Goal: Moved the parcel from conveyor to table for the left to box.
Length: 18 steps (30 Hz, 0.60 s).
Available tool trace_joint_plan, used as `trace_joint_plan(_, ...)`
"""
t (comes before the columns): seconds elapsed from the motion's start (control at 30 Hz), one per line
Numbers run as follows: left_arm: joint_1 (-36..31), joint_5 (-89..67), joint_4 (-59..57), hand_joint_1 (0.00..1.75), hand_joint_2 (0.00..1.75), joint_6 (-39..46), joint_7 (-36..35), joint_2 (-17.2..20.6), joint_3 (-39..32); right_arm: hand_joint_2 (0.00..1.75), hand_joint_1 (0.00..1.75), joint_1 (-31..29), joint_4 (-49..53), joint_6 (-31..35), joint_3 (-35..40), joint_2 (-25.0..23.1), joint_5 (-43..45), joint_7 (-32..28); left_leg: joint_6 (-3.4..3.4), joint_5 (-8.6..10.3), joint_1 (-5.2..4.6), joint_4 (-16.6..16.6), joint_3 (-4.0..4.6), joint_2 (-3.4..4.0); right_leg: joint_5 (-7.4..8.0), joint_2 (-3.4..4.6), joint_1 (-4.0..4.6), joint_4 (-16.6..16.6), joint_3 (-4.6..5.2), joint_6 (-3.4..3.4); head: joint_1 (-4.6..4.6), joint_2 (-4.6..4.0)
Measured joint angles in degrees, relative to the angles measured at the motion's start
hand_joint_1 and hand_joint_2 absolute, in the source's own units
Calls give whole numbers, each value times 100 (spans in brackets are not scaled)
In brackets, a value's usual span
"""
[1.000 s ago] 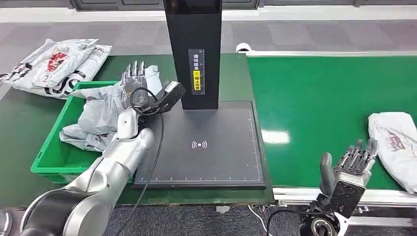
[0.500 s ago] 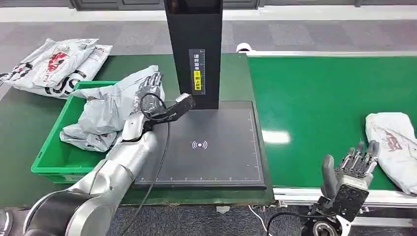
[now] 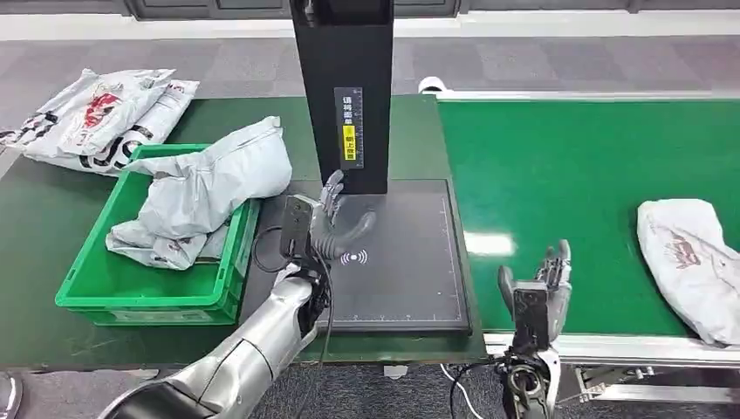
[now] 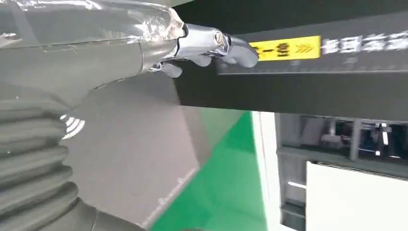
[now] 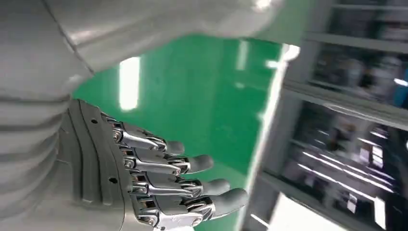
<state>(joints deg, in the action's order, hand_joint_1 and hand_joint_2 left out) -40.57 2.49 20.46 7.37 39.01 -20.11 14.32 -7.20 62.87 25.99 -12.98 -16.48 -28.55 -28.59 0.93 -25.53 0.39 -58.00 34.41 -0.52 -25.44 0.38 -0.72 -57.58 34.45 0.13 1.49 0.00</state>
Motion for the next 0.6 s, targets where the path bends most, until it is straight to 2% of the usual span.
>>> trace_joint_plan(0.1,65,-81,-2,0,175,-59,-24,2,0,0,0,-486,-812,285,0,138,-294,72,0,1,0,0,0,-3,1,-1,0,0,0,0,0,-2)
trace_joint_plan(0.13,83,-100,-9,0,175,-68,-24,2,0,175,0,-670,-1121,369,0,207,-345,76,0,1,0,-1,0,-4,1,-1,0,0,0,0,0,0)
trace_joint_plan(0.27,113,-103,-28,0,175,-70,-26,4,0,175,0,-1019,-1779,448,0,348,-391,74,0,0,0,-1,1,-6,0,-1,-1,0,1,1,0,0)
trace_joint_plan(0.4,120,-168,-42,0,175,-61,-39,7,0,175,0,-1361,-2426,1065,0,538,-914,545,0,0,-1,-1,4,-6,-1,-2,-4,0,4,1,0,0)
trace_joint_plan(0.53,138,-240,-74,0,175,-24,-57,20,-7,175,0,-1629,-2838,1377,-130,860,-2402,1610,-2,1,-4,-3,6,-19,-1,-12,-8,0,2,3,0,0)
trace_joint_plan(0.6,160,-299,-87,0,175,77,-57,35,-24,175,0,-1698,-2888,1403,-363,1017,-3483,2230,-2,1,-7,-3,7,-18,0,-12,-11,0,2,5,0,0)
